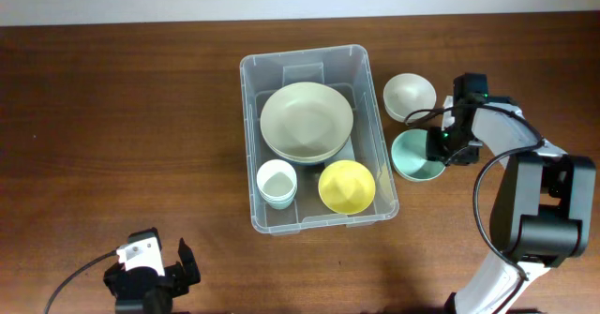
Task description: Pack container
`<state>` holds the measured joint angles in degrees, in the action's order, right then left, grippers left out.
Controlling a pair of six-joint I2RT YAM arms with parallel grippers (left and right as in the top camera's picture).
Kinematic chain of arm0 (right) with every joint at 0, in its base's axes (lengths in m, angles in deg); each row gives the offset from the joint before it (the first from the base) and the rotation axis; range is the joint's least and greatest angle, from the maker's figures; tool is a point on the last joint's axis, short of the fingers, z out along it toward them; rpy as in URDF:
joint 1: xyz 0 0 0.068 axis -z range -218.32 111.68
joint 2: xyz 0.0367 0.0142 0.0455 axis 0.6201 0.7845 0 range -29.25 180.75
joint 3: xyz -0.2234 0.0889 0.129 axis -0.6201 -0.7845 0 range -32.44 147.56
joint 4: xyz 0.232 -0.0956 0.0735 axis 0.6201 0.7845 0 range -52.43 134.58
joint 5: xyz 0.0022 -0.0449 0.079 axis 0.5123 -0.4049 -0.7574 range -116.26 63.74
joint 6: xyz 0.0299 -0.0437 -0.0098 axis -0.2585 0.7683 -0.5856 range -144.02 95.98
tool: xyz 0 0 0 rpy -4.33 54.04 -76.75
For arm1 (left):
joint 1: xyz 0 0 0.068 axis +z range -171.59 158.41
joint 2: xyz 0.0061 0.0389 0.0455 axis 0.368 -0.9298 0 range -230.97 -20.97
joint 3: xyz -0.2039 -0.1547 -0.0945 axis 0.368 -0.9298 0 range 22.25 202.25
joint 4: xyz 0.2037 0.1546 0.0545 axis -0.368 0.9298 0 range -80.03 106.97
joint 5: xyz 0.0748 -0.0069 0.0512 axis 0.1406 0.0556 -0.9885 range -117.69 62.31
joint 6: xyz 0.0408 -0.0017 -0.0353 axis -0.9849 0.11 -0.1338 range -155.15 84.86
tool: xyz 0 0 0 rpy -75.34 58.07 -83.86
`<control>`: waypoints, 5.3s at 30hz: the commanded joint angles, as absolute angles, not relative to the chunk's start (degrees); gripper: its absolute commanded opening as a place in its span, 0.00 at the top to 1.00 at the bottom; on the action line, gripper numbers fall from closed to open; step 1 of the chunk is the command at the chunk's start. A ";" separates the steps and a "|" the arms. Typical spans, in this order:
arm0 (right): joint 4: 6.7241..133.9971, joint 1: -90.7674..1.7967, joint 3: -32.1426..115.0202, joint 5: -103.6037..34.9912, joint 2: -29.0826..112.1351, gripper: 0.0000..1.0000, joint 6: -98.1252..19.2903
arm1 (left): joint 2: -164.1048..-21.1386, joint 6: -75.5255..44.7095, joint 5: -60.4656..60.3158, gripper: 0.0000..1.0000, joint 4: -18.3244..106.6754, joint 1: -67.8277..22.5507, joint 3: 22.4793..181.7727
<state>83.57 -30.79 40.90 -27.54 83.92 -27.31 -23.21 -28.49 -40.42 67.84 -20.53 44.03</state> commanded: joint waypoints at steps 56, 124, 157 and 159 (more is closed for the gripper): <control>81.61 -26.29 41.36 -37.68 85.25 0.79 -13.74 | -22.84 -28.38 -41.01 0.00 67.97 -20.40 44.90; 50.57 -19.51 11.81 -46.51 69.86 0.57 -39.57 | -22.84 -28.38 -41.01 0.00 67.97 -20.40 44.90; 42.70 -24.43 11.81 -46.51 71.74 0.96 -36.29 | -22.84 -28.38 -41.01 0.00 67.97 -20.40 44.90; 42.68 -24.37 11.81 -46.56 71.72 0.96 -36.27 | -22.84 -28.38 -41.01 0.00 67.97 -20.40 44.90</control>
